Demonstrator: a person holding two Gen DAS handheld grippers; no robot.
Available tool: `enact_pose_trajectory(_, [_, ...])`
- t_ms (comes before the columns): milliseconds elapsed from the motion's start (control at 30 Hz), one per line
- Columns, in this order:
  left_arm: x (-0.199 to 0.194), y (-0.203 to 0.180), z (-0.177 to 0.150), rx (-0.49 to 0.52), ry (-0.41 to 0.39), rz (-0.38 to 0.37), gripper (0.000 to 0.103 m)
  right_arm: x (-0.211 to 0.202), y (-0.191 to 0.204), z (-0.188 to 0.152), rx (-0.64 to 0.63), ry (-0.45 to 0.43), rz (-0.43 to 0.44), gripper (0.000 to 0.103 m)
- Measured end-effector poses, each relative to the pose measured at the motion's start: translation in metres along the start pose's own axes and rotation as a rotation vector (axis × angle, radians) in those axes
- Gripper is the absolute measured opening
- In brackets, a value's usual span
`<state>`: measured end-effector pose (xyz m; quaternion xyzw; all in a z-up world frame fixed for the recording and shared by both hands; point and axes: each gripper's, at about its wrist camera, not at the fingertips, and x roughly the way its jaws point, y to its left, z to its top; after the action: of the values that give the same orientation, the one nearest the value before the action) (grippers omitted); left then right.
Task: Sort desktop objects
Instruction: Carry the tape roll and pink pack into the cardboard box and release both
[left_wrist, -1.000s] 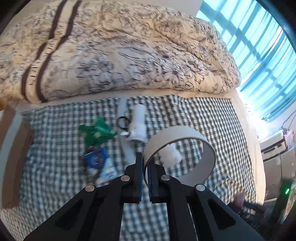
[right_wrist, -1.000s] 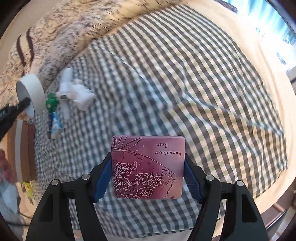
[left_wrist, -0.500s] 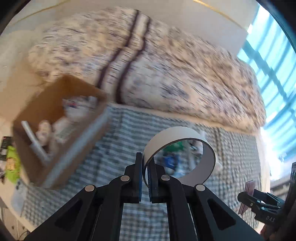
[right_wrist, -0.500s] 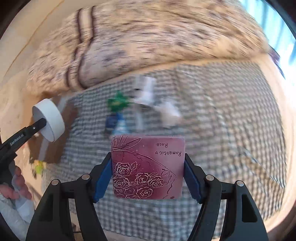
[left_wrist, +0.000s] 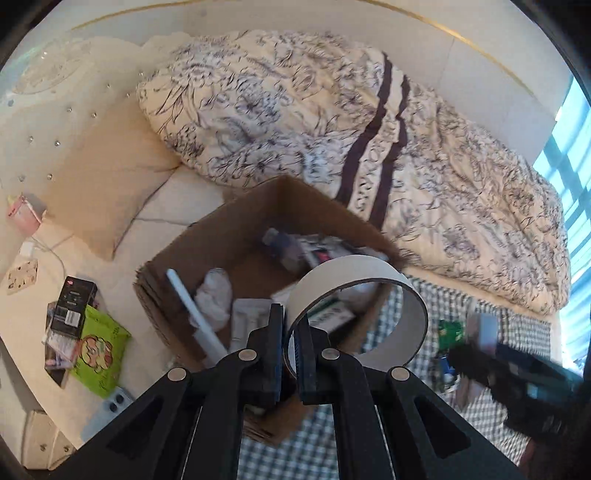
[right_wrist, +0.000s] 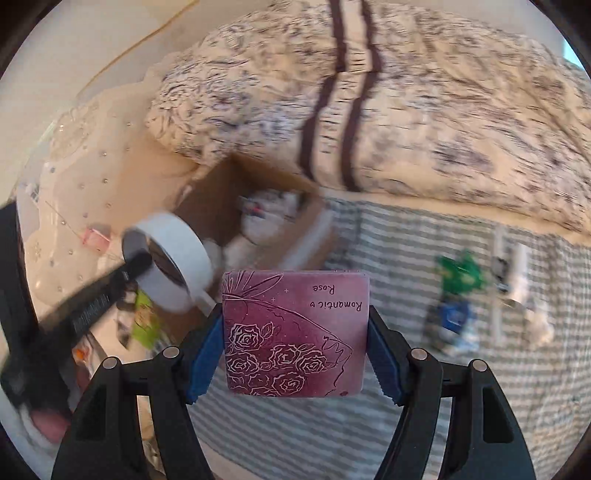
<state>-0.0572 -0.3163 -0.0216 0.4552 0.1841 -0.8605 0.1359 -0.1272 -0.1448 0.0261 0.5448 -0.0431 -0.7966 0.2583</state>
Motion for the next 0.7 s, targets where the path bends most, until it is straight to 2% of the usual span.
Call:
enact_pose_trajectory(167, [0.042, 0.026, 0.008, 0.047, 0.075, 0.003, 0.005, 0.052, 0.044, 0.035, 0.024, 0.007, 0.005, 0.071])
enact_pose_trajectory(267, [0.057, 0.030, 0.007, 0.069, 0.108, -0.021, 0.011, 0.075, 0.058, 0.051, 0.038, 0.013, -0.010, 0.071])
enact_pose_trajectory(300, [0.060, 0.030, 0.006, 0.069, 0.115, -0.028, 0.024, 0.080, 0.061, 0.055, 0.043, 0.023, -0.019, 0.071])
enact_pose_trajectory(333, [0.062, 0.029, 0.005, 0.067, 0.123, -0.034, 0.052, 0.087, 0.064, 0.059, 0.050, 0.044, -0.034, 0.071])
enact_pose_trajectory(400, [0.066, 0.027, 0.005, 0.070, 0.131, -0.014, 0.087, 0.095, 0.064, 0.065, 0.070, 0.063, -0.049, 0.072])
enact_pose_trajectory(467, [0.063, 0.024, 0.005, 0.079, 0.102, -0.014, 0.088, 0.093, 0.059, 0.066, 0.095, 0.051, -0.045, 0.073])
enact_pose_trajectory(500, [0.063, 0.023, 0.005, 0.083, 0.107, -0.015, 0.088, 0.091, 0.055, 0.066, 0.110, 0.048, -0.048, 0.076])
enact_pose_trajectory(700, [0.055, 0.005, -0.001, 0.116, 0.121, 0.004, 0.088, 0.071, 0.032, 0.063, 0.175, 0.018, -0.054, 0.076])
